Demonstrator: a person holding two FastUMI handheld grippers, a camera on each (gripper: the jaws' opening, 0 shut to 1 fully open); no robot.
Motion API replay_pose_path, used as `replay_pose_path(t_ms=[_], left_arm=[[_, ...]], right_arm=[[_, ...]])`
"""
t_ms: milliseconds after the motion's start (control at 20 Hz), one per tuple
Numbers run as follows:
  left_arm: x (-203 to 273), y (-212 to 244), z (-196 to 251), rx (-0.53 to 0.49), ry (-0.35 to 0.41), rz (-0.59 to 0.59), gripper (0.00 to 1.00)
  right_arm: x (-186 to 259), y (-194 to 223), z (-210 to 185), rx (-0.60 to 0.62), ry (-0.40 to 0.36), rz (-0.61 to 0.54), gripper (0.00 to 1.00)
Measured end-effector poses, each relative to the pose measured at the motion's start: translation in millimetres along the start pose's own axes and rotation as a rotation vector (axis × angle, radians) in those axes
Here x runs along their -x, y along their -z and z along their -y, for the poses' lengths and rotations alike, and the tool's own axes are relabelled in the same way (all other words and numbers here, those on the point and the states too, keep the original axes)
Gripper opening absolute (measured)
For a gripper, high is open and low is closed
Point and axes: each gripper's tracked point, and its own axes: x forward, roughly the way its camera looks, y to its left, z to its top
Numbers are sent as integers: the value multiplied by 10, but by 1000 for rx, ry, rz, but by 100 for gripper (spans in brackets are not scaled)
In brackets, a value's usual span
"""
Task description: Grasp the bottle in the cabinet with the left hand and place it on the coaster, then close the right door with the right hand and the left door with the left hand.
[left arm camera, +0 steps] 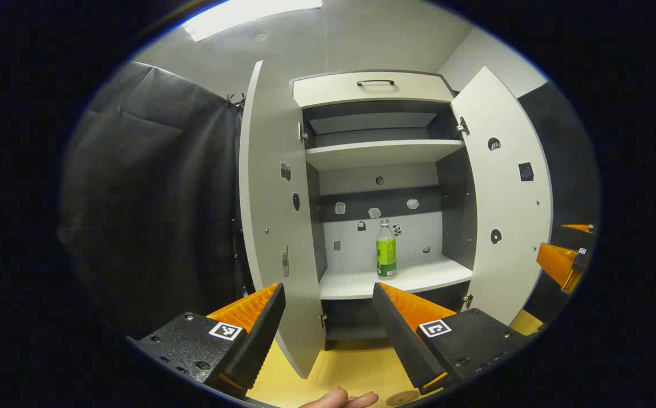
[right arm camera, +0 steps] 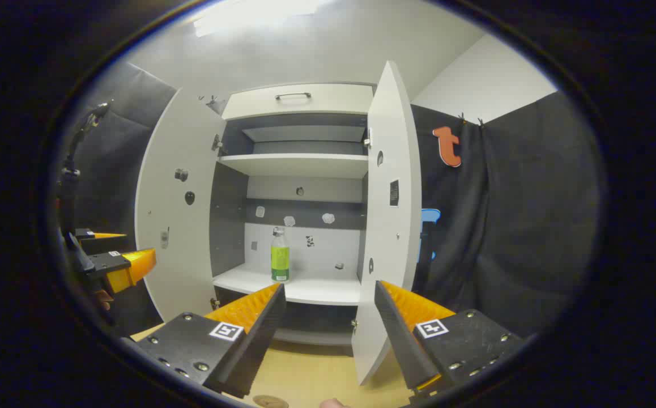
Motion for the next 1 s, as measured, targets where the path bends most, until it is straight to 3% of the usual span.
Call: replay_pose_path(t_ms=[1000], left_arm=[[-584, 356, 267, 45, 109, -79, 98]], right_arm=[[-248, 151, -102, -8, 23, -34, 95]])
